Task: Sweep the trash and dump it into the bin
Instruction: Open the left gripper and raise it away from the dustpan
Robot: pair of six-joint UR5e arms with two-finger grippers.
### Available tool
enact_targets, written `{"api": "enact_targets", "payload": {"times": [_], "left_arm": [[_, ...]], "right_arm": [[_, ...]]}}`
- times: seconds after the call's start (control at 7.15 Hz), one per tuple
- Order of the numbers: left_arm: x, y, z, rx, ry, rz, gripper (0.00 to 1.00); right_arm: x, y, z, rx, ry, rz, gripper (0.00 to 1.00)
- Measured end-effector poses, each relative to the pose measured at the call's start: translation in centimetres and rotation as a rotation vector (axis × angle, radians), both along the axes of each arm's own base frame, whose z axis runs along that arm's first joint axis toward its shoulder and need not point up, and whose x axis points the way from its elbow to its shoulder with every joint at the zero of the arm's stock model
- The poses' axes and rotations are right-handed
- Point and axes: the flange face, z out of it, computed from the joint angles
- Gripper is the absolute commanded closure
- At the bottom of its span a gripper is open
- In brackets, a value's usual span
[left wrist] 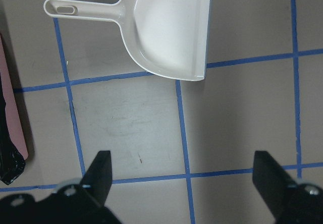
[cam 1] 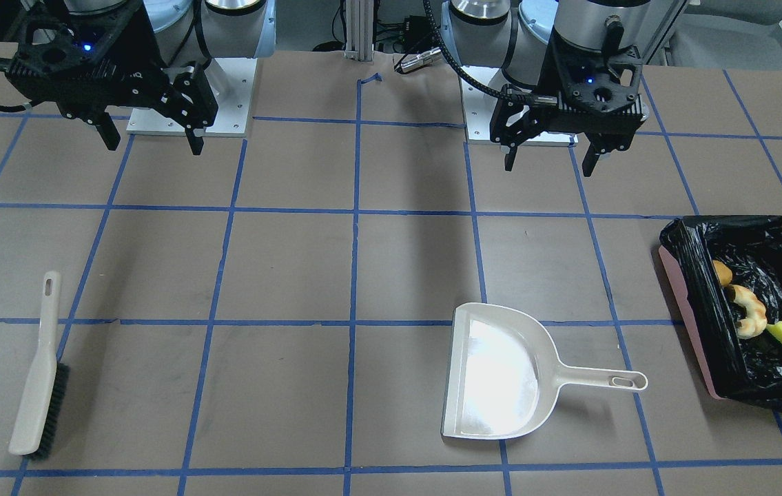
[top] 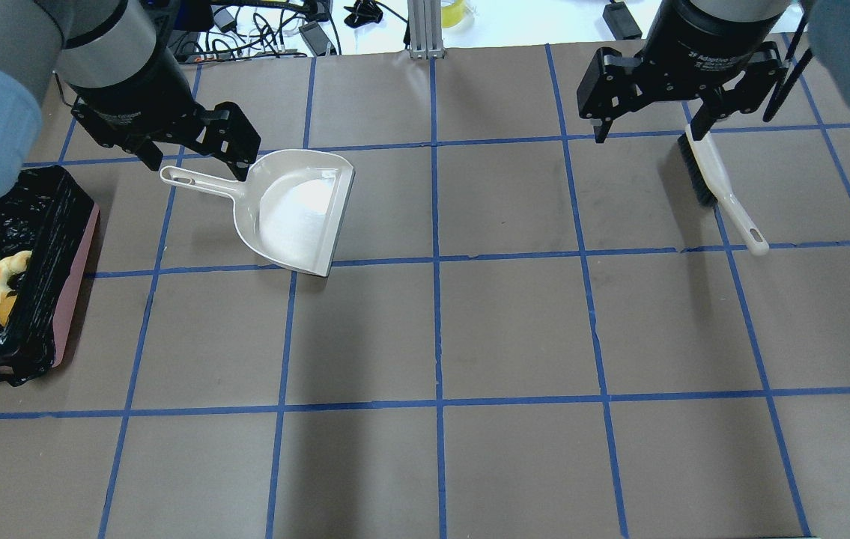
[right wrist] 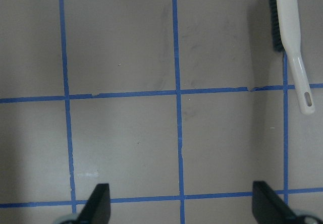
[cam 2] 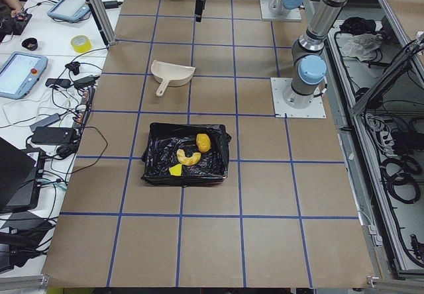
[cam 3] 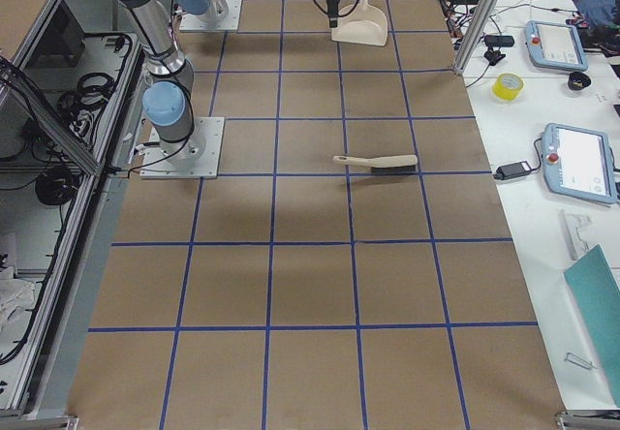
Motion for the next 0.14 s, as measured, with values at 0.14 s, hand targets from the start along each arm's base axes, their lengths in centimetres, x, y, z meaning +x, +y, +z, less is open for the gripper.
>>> {"api": "enact_targets", "payload": {"times": [0.14], "left_arm": [[0.29,0.14,0.22,-0.006,0.000,0.007,0.02]], "right_arm": [[-0.02,0.04,0.06,-0.001,0.000,0.000,0.00]]}}
